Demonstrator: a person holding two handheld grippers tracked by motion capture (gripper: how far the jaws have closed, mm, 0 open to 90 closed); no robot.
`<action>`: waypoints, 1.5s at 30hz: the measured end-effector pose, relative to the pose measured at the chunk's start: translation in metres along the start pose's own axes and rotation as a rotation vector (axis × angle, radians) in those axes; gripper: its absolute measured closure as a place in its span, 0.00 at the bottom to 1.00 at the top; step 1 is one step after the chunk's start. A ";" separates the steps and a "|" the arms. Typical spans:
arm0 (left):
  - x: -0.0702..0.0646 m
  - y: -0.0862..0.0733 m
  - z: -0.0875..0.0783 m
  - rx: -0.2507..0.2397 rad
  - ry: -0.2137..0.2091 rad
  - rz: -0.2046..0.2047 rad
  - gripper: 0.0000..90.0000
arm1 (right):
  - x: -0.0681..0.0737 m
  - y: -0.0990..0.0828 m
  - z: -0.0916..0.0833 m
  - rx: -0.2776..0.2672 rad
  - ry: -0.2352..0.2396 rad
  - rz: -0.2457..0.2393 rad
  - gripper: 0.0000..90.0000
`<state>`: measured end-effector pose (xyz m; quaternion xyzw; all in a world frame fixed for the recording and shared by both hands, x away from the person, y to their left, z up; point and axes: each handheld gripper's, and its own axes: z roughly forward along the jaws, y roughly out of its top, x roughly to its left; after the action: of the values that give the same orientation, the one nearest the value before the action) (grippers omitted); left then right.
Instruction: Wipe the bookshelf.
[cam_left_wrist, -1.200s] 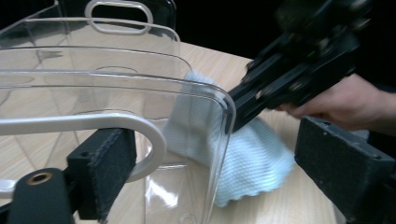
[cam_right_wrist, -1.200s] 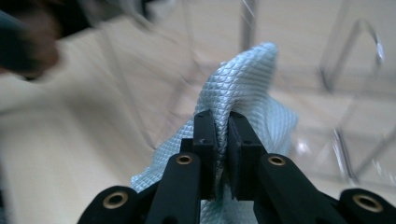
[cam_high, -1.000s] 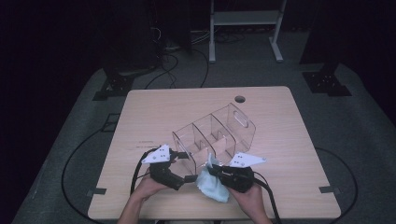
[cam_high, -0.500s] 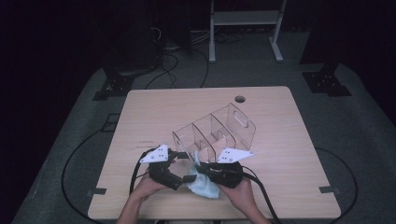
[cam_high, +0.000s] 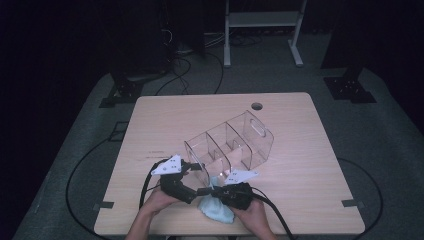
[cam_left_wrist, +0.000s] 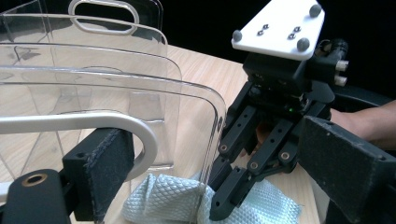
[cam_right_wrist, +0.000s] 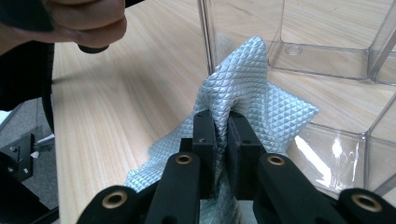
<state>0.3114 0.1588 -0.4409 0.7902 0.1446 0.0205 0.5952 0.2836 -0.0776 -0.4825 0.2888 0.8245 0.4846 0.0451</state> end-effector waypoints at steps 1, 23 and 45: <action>0.000 0.000 0.000 0.000 0.000 0.000 0.12 | 0.000 0.000 0.000 0.000 0.000 0.000 0.92; 0.000 0.000 0.001 0.004 0.015 0.000 0.12 | -0.003 -0.004 0.010 0.036 -0.006 -0.008 0.91; -0.002 0.001 0.003 0.013 0.028 0.000 0.11 | 0.004 -0.002 0.004 -0.016 -0.035 -0.024 0.92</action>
<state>0.3101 0.1550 -0.4402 0.7938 0.1528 0.0307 0.5879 0.2812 -0.0733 -0.4852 0.2872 0.8230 0.4853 0.0676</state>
